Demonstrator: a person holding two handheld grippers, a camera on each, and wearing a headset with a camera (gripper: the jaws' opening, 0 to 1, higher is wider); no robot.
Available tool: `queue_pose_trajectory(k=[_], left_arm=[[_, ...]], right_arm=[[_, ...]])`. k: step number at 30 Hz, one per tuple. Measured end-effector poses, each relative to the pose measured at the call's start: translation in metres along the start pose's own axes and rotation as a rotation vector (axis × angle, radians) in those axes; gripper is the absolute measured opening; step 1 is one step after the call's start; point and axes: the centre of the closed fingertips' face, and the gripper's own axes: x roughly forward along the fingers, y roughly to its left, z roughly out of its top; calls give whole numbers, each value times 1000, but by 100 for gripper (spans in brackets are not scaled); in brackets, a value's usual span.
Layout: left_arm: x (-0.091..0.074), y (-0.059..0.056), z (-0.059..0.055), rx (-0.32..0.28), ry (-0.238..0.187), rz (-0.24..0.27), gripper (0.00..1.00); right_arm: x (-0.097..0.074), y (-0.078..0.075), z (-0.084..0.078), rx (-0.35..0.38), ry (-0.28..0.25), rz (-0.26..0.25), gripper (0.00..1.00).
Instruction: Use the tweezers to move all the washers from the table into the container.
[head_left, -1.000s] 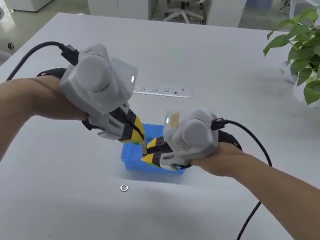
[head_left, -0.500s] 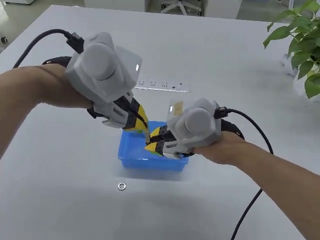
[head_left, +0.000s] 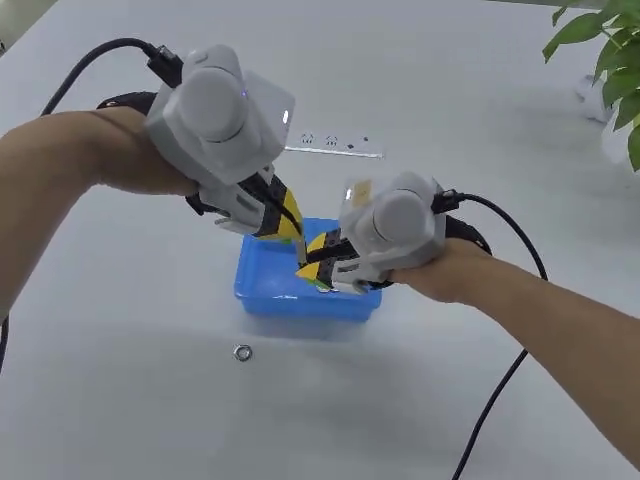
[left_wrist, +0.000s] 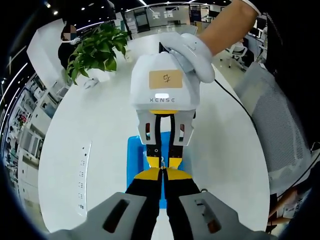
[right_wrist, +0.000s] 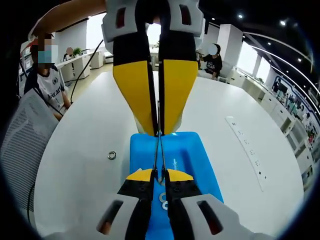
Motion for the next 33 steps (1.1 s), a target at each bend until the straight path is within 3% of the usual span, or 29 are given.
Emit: queue_pose_trajectory(k=[21,33], left_arm=[[22,8,-19,-17,7,-16,5],[24,9,-21,-23,2,-15,5]], right_arm=[[21,-7,-23,1,41,28,10],[22,-7,-25,-3,43,31,11]])
